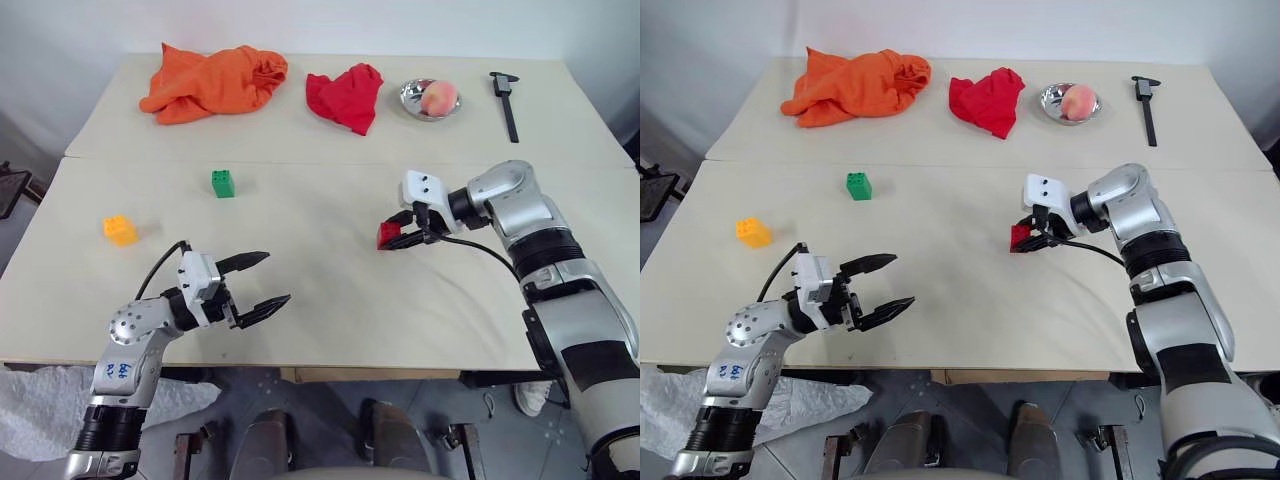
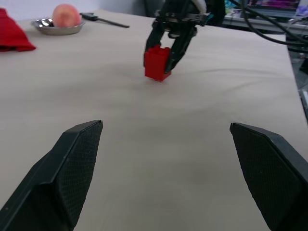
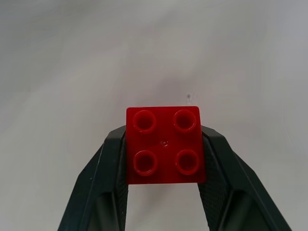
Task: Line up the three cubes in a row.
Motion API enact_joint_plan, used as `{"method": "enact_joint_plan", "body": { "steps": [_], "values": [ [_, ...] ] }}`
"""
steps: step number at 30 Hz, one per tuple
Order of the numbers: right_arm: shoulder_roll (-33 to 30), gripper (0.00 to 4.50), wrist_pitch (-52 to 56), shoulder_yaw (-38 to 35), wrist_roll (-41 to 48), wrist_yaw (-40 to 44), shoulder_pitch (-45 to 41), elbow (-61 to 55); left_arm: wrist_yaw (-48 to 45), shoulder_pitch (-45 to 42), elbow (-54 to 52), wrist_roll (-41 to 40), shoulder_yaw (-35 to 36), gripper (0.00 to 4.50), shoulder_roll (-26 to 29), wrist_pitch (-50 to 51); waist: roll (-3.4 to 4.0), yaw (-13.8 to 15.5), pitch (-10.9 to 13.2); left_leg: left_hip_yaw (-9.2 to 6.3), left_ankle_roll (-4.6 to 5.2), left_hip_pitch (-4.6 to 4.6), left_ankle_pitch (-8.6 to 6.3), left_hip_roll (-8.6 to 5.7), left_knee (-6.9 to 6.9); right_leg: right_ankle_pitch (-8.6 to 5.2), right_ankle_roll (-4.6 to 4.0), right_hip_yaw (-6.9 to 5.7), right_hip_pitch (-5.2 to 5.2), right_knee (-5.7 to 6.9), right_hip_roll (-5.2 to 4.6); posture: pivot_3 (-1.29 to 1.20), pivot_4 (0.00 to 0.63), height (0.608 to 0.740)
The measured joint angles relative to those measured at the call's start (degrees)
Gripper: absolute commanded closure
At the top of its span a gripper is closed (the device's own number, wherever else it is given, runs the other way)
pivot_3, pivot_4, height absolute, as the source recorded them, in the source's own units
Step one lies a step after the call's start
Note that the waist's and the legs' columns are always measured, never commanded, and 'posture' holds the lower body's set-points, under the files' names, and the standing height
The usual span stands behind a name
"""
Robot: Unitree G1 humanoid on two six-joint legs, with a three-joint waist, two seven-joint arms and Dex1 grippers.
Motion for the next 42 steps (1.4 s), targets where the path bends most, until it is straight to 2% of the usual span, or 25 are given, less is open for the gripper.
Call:
{"method": "enact_joint_plan", "body": {
  "steps": [9, 12, 17, 21, 24, 29, 32, 35, 39, 41, 42],
  "values": [
    [1.6, 0.01, -5.9, -2.1, 0.0, 0.5, -0.7, 5.7, 3.1, 3.9, -3.1, -0.2, 3.0, 0.00, 0.8, 0.7, 0.01, -0.4, 0.0, 0.01, -0.01, 0.03, 0.00, 0.00, 0.00, 0.00, 0.00, 0.04, 0.00, 0.02, 0.00, 0.00, 0.150, 0.740],
    [0.6, 0.01, -8.7, -7.6, 4.5, 2.4, -0.5, 5.9, 4.8, 7.0, -4.8, -0.3, 5.2, 0.00, 0.8, 0.7, 0.01, -0.4, 0.0, 0.01, -0.02, 0.02, -0.01, 0.01, -0.02, 0.00, 0.00, 0.04, 0.00, -0.01, 0.00, 0.00, 0.150, 0.740],
    [-4.5, 0.01, -9.6, -17.0, 13.5, 5.8, 4.7, 3.8, 9.7, 14.2, -4.9, -1.5, 14.2, 0.00, -1.0, -0.9, -0.01, -0.2, 0.0, 0.00, 0.02, 0.06, -0.07, 0.01, 0.00, 0.00, 0.00, 0.03, 0.09, -0.07, -0.01, 0.00, 0.150, 0.740],
    [-6.9, 0.01, -5.4, -20.2, 19.2, 6.1, 12.9, -3.0, 15.2, 19.9, -3.9, -1.8, 21.5, 0.00, -5.5, -4.5, -0.01, -0.3, 0.0, 0.05, 0.00, 0.11, -0.10, 0.04, -0.02, 0.00, 0.00, 0.05, 0.08, -0.03, -0.01, 0.00, 0.150, 0.740],
    [-7.4, 0.01, -6.1, -24.7, 23.4, 5.6, 22.0, -10.4, 20.2, 25.1, -4.1, -2.6, 27.2, 0.00, -9.8, -5.8, -0.04, -0.2, 0.0, 0.11, 0.03, 0.13, -0.16, 0.05, -0.02, 0.00, 0.00, 0.06, 0.08, -0.08, 0.00, 0.00, 0.150, 0.740],
    [-4.4, 0.01, -8.0, -29.9, 27.3, 1.4, 27.9, -11.6, 24.9, 30.0, -11.7, -6.4, 28.3, 0.00, -14.0, -2.9, -0.12, 0.0, 0.1, 0.15, 0.06, 0.15, -0.17, 0.06, 0.10, 0.04, -0.01, 0.16, 0.11, -0.03, -0.02, 0.00, 0.150, 0.740],
    [-4.1, 0.01, -8.2, -32.2, 28.4, -1.5, 29.2, -13.5, 27.9, 30.8, -17.3, -8.5, 27.6, 0.00, -14.7, -0.4, -0.12, 0.1, 0.1, 0.15, 0.06, 0.18, -0.18, 0.06, 0.10, 0.05, -0.02, 0.19, 0.10, -0.01, -0.02, 0.00, 0.150, 0.740],
    [-3.4, 0.01, -8.5, -33.1, 28.9, -3.2, 31.6, -16.8, 31.8, 28.9, -20.6, -9.1, 25.7, 0.00, -14.6, 3.2, -0.12, 0.1, 0.1, 0.15, 0.06, 0.18, -0.18, 0.06, 0.10, 0.05, -0.03, 0.18, 0.10, -0.01, -0.02, 0.00, 0.150, 0.740],
    [-1.5, 0.01, -6.4, -32.9, 30.0, -4.6, 34.7, -22.1, 38.2, 19.8, -22.6, -10.9, 21.4, 0.00, -13.7, 10.7, -0.11, 0.7, 0.1, 0.15, 0.06, 0.21, -0.16, 0.05, 0.14, 0.07, -0.05, 0.22, 0.10, 0.08, -0.02, 0.00, 0.150, 0.740],
    [-0.6, 0.01, -3.5, -32.3, 31.3, -5.2, 35.5, -25.9, 45.5, 3.8, -17.1, -7.8, 16.6, 0.00, -11.3, 18.9, -0.10, 2.3, 0.1, 0.01, 0.02, 0.18, 0.01, -0.01, 0.21, 0.09, -0.09, 0.16, 0.09, 0.26, -0.01, 0.00, 0.150, 0.740],
    [0.0, 0.01, -2.2, -31.9, 32.1, -5.5, 35.3, -27.5, 47.5, -0.7, -15.4, -6.2, 15.1, 0.00, -10.5, 21.0, -0.15, 2.3, 0.1, 0.03, -0.02, 0.18, 0.06, 0.02, 0.21, 0.16, -0.18, 0.17, 0.08, 0.25, 0.03, 0.00, 0.150, 0.740]
  ]
}}
